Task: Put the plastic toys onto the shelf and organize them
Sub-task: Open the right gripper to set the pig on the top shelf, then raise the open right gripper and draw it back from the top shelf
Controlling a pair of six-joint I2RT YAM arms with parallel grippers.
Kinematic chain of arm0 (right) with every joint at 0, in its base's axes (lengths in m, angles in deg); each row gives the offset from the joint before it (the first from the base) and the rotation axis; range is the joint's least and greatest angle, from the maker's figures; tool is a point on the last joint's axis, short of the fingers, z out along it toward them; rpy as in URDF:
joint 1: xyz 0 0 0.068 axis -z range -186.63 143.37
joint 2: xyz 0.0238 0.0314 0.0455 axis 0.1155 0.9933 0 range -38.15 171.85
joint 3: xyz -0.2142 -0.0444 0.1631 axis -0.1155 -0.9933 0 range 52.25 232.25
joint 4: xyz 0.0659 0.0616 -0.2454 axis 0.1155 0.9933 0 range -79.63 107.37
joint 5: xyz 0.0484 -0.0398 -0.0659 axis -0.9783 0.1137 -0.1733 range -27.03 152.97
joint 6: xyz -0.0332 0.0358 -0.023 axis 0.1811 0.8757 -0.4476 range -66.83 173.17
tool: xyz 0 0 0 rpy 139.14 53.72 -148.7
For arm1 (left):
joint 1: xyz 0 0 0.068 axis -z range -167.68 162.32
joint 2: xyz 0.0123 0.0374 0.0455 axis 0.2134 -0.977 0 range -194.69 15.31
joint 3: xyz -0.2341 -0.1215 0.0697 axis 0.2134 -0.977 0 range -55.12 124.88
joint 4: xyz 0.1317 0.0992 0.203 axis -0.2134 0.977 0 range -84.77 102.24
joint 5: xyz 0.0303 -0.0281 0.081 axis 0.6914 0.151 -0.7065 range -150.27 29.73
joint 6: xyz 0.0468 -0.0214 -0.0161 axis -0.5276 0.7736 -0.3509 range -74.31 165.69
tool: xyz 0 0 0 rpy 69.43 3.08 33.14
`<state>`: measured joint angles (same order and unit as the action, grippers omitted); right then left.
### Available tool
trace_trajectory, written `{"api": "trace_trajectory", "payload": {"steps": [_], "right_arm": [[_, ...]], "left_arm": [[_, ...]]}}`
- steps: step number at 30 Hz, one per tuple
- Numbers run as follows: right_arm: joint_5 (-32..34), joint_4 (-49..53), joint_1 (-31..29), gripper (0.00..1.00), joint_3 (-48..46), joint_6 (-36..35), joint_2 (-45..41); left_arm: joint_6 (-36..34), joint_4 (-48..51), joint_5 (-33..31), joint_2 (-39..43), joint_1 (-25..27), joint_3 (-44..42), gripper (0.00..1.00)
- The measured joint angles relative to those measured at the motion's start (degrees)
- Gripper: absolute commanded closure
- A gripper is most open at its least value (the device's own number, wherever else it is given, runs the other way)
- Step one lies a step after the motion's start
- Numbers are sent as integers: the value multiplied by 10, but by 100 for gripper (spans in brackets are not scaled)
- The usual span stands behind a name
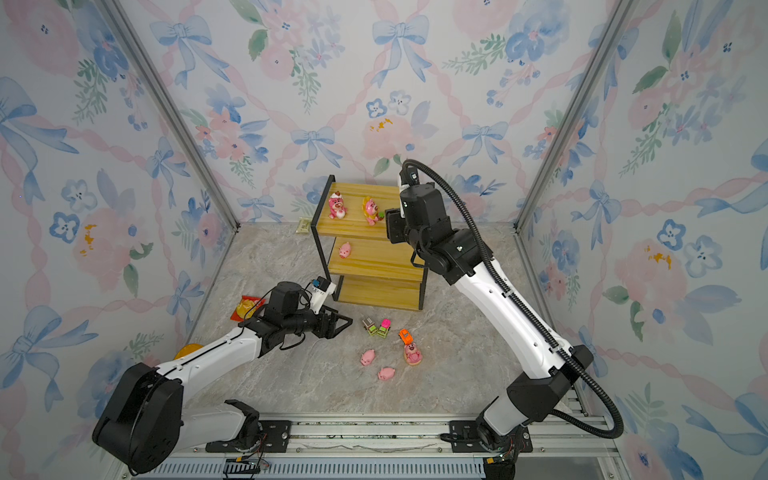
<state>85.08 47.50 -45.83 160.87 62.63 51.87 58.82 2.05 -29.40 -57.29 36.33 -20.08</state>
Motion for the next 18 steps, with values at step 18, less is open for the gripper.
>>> {"api": "trace_trajectory", "payload": {"steps": [18], "right_arm": [[-31,-10,-3,38,-7,-9,24]], "left_arm": [[2,0,-4,0,2,0,24]]}}
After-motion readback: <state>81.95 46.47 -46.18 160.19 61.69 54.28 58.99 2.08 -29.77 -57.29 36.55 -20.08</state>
